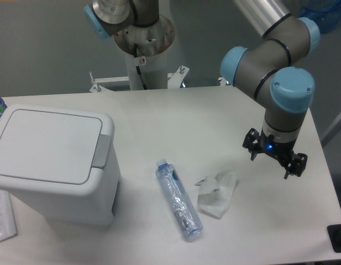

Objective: Open the trash can

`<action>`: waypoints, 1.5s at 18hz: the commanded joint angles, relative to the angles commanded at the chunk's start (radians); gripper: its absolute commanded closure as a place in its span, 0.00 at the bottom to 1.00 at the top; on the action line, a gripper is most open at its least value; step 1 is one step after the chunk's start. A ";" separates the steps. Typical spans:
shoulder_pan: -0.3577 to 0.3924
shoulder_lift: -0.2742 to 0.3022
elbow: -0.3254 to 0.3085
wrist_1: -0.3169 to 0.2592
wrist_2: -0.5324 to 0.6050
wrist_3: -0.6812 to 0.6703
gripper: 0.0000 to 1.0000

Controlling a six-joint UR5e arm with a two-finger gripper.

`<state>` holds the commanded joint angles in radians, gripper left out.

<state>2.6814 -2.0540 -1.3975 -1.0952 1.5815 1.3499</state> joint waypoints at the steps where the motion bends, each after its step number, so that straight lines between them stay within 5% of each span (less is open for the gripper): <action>1: 0.000 0.000 0.000 0.000 0.000 0.000 0.00; 18: -0.006 0.003 -0.003 0.002 -0.008 -0.014 0.00; 23: -0.046 0.025 0.003 0.000 -0.043 -0.217 0.00; 27: -0.051 0.064 0.000 0.005 -0.190 -0.417 0.00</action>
<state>2.6308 -1.9897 -1.3974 -1.0907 1.3917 0.9331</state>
